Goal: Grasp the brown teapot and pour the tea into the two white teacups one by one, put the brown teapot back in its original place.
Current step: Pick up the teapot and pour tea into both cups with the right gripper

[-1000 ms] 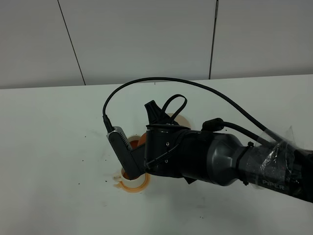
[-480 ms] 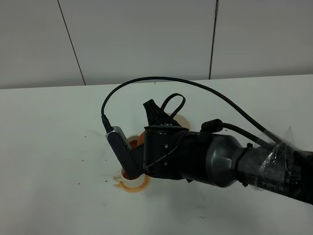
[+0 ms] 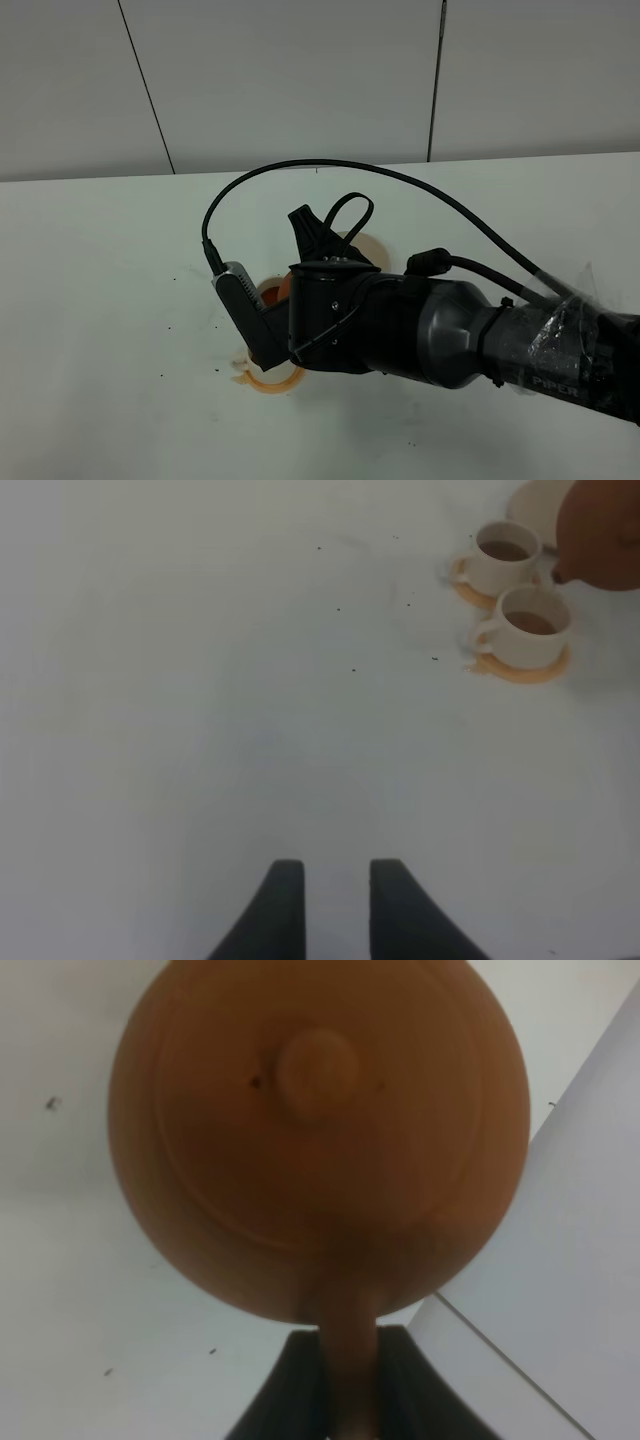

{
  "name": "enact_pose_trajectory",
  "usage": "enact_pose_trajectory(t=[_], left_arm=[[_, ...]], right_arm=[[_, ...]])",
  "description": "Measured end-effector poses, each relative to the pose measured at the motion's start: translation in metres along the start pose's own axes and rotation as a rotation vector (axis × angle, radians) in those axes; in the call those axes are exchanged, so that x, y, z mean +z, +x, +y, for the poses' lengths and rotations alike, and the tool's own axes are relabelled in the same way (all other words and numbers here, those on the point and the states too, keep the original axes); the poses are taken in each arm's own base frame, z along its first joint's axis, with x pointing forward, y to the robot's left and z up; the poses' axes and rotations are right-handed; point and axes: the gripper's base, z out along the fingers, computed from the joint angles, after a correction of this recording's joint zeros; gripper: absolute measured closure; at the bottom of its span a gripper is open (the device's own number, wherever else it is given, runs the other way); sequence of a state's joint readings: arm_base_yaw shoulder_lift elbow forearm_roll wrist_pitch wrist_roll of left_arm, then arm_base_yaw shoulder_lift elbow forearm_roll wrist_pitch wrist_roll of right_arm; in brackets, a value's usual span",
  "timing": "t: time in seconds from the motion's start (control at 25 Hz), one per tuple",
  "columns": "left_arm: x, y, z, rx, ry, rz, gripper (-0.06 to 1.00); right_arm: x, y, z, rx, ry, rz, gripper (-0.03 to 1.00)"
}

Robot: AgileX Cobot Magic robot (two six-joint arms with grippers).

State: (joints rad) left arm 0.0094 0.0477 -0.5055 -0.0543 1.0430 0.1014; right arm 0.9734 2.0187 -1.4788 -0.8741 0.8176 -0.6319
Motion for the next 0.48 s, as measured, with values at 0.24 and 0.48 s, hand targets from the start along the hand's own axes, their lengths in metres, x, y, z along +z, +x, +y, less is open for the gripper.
enact_pose_trajectory(t=[0.24, 0.48], left_arm=[[0.0, 0.0, 0.0, -0.001, 0.0, 0.0, 0.71], [0.0, 0.0, 0.0, -0.001, 0.0, 0.0, 0.71]], right_arm=[[-0.0014, 0.0002, 0.0013, -0.01, -0.009, 0.025, 0.87], [-0.0033, -0.001, 0.0023, -0.018, -0.013, 0.039, 0.87]])
